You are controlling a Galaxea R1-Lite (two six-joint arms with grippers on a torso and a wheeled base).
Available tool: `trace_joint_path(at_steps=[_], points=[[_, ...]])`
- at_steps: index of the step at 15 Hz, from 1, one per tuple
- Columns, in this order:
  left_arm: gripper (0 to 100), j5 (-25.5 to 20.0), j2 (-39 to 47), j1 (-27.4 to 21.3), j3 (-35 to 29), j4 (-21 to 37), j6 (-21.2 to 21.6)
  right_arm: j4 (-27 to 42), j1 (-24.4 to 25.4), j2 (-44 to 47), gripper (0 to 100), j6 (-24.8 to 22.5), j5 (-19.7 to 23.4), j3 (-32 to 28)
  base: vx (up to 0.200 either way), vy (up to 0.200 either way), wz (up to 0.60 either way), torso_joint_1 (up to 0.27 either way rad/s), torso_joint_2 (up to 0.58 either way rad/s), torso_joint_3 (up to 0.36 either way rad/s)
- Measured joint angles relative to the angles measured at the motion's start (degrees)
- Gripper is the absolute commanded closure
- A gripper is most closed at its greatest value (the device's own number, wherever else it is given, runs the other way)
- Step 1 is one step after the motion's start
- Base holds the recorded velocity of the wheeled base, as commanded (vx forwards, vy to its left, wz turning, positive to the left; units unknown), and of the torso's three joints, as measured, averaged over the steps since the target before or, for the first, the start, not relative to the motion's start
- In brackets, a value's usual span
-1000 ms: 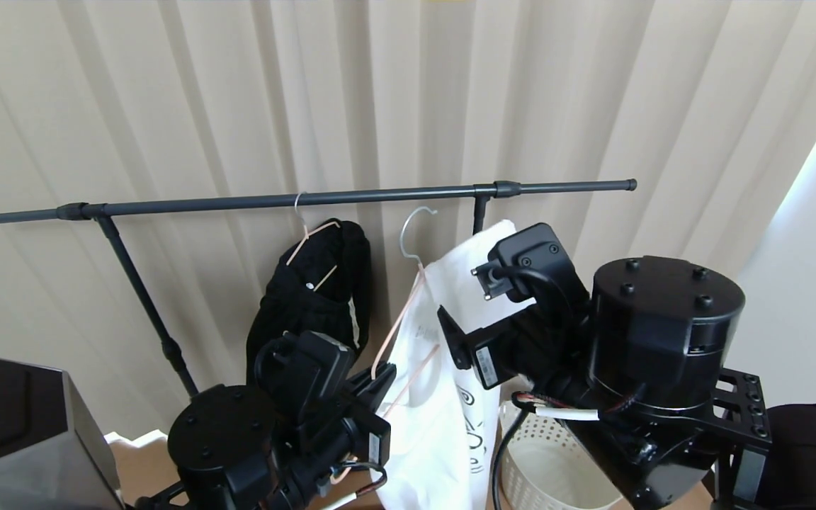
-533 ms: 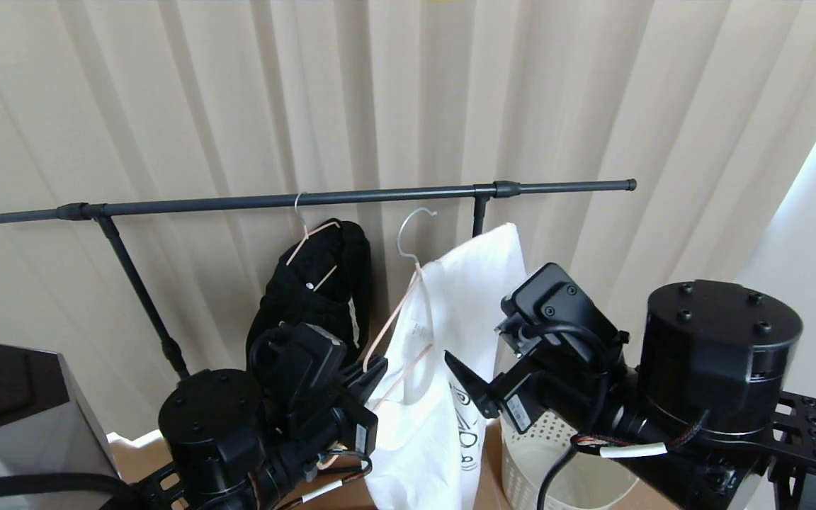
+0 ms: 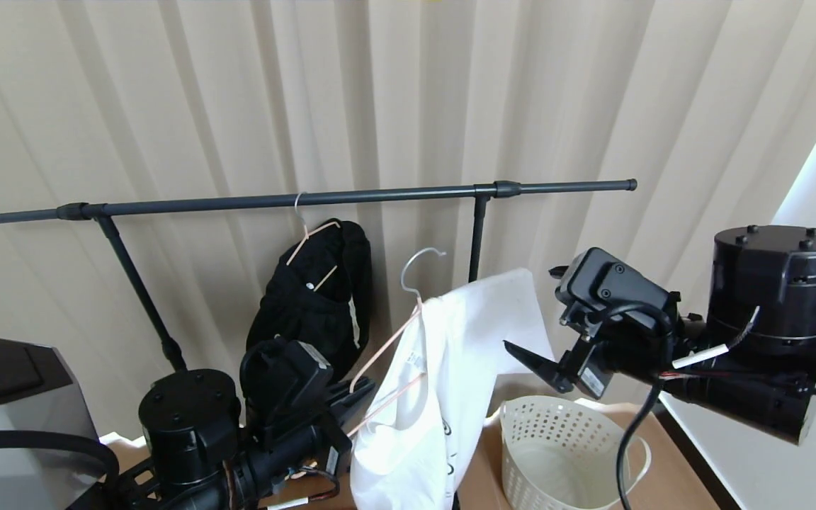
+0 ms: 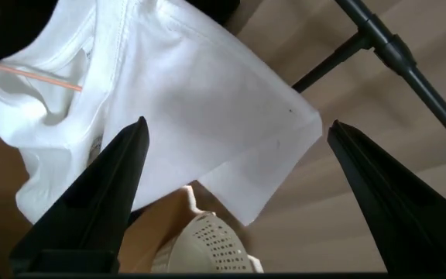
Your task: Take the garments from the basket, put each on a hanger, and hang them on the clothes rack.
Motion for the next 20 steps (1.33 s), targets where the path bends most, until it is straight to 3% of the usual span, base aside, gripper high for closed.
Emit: trace_joint_path(at_steps=[6, 9, 15, 20], points=[[100, -4.5, 0.0, -0.3, 3.7, 0.0, 3.4, 36.8, -10.8, -2.9, 0, -16.1, 17.6, -16.2, 0.0, 0.0, 0.0, 0.0, 0.0, 0.0], [100, -4.5, -0.1, -1.5, 4.7, 0.0, 3.6, 52.9, -13.3, -0.6, 0, -20.9, 23.0, -26.1, 0.0, 0.0, 0.0, 0.0, 0.0, 0.0], [100, -4.4, -2.2, -4.3, 5.9, 0.0, 3.7, 56.2, -12.8, 7.1, 0, -21.3, 33.5, -31.2, 0.0, 0.0, 0.0, 0.0, 0.0, 0.0], [100, -4.5, -3.5, -5.1, 6.1, 0.0, 3.7, 55.5, -12.4, 11.6, 0, -21.1, 33.9, -33.4, 0.0, 0.0, 0.0, 0.0, 0.0, 0.0]])
